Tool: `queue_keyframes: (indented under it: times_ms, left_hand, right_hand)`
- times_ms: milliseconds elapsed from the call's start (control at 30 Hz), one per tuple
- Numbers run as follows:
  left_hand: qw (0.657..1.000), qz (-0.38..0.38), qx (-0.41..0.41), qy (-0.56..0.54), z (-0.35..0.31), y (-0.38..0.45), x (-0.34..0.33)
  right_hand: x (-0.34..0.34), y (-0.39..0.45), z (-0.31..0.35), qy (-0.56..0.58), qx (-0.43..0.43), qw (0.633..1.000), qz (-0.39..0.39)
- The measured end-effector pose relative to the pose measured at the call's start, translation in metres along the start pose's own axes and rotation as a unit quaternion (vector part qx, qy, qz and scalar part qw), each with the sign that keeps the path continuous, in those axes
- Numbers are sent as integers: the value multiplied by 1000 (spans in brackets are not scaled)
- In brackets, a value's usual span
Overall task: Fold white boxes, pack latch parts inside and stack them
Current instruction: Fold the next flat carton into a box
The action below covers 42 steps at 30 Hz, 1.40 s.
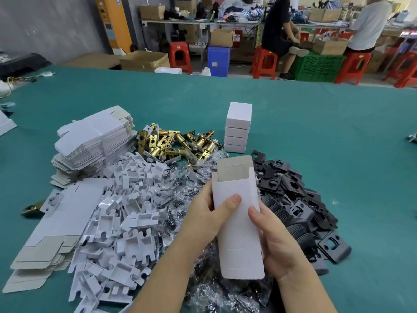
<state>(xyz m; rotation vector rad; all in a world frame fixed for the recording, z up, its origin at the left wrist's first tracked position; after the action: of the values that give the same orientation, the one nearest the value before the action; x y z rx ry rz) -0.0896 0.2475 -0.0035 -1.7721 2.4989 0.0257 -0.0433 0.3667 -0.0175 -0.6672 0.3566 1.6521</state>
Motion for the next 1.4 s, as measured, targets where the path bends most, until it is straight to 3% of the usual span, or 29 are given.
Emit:
queue_keyframes:
  times_ms: [267, 600, 800, 933, 1400]
  left_hand:
    - [998, -32, 42, -38, 4, 3, 12]
    - [999, 8, 33, -26, 2, 4, 15]
    - [999, -10, 27, -30, 0, 6, 23]
    - [1000, -3, 18, -16, -2, 6, 23]
    - [998, -4, 26, 54, 8, 10, 25]
  right_hand:
    - [9, 5, -3, -48, 34, 994, -90]
    - [21, 6, 1, -76, 96, 984, -132]
    - [18, 4, 12, -195, 169, 953, -159]
    - [13, 4, 10, -222, 196, 946, -132]
    - [5, 4, 6, -173, 165, 970, -53]
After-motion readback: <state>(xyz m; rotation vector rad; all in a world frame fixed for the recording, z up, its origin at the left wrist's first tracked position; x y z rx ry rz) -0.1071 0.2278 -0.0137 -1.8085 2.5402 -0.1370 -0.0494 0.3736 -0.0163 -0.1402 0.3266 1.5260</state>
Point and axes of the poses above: each hand's wrist, its own y-axis towards the middle knuckle, its own x-axis out of the back of the hand, z = x × y, the point moved 6 cm from there along y, towards the middle knuckle, and after that the axes turned 4 degrees about y, right-handed, at the moved point
